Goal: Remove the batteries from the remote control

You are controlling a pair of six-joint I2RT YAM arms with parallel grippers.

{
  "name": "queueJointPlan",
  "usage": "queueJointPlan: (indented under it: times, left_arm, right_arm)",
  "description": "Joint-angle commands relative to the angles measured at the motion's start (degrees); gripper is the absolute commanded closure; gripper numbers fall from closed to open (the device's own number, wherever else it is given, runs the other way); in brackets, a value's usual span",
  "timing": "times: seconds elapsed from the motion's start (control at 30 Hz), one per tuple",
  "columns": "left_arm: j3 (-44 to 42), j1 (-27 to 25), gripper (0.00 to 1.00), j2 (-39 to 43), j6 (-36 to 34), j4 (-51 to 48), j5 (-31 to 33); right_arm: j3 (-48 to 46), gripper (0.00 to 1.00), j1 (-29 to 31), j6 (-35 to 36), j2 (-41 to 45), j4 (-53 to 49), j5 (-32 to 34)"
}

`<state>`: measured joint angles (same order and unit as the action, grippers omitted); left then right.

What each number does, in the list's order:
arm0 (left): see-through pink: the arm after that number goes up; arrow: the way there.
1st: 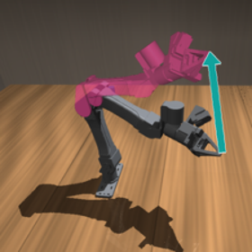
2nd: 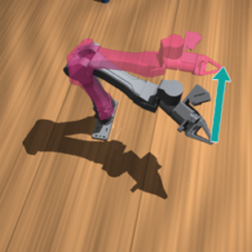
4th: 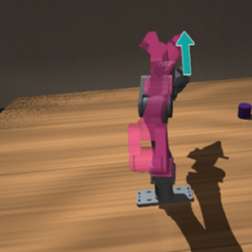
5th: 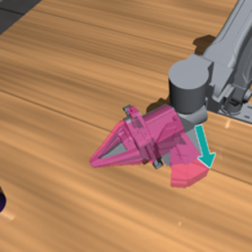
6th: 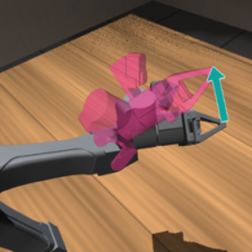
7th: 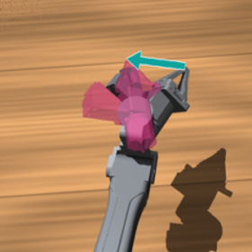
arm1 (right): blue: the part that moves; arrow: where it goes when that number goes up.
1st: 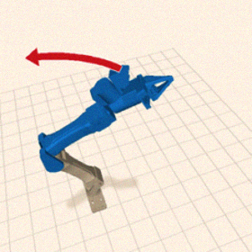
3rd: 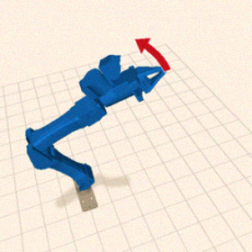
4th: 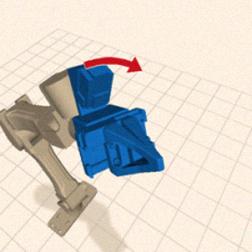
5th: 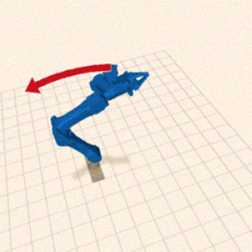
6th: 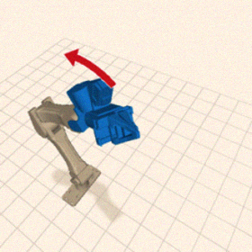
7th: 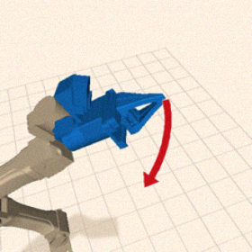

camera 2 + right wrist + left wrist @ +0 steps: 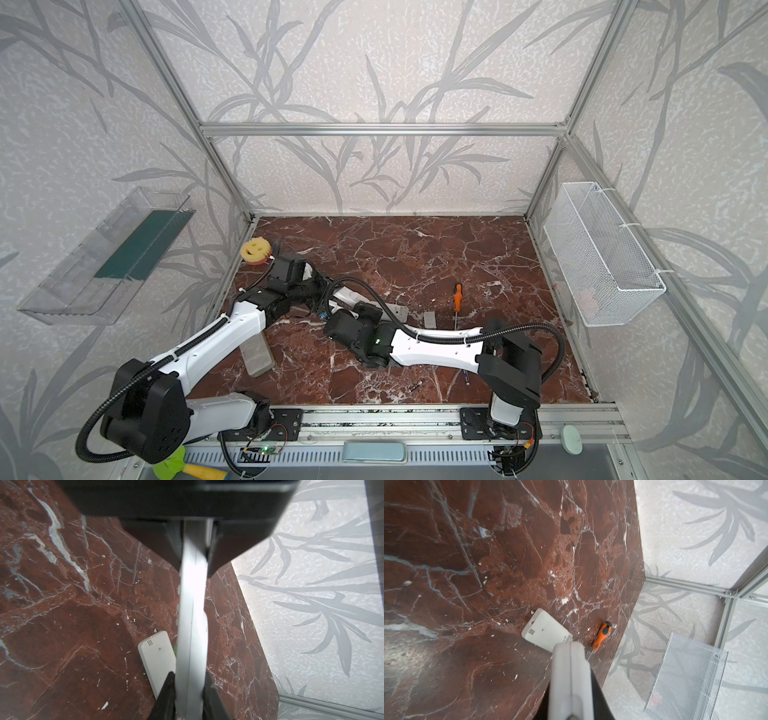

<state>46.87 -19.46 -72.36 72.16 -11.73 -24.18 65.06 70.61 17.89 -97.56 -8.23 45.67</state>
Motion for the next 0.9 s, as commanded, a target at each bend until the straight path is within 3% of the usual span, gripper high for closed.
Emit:
queueJointPlan:
  times: [0.0,0.1,0.27,0.33,0.4,0.53,0.87]
  left_arm:
    - [-1.33,0.65,1.00,1.97,-0.84,3.27,-1.64]
    - [-1.61,1.05,1.00,3.15,-4.38,4.51,-1.96]
    - [-2.68,1.87,1.00,5.48,-11.59,7.95,-2.10]
    - [-4.36,2.21,1.00,6.38,-13.34,12.59,-3.62]
    - [-5.75,2.46,1.00,7.04,-14.39,17.58,-4.98]
    - [-7.18,2.57,1.00,7.48,-15.19,23.87,-7.36]
    - [-10.00,2.58,1.00,9.73,-15.80,37.92,-11.44]
  right_arm:
    - [-1.33,0.74,0.15,-1.26,2.87,2.17,2.30]
    - [-0.72,0.52,0.17,-7.44,7.95,-2.57,0.58]
    - [-2.01,0.40,-0.89,-19.81,19.15,-7.46,-5.88]
    - [-2.19,0.38,-4.22,-28.31,22.71,-10.08,-13.13]
    - [-3.54,0.38,-10.33,-38.43,25.48,-10.55,-25.51]
    - [-11.91,0.38,-20.55,-54.81,29.62,1.72,-44.95]
    - [-17.27,0.33,-24.78,-71.78,23.15,22.99,-59.05]
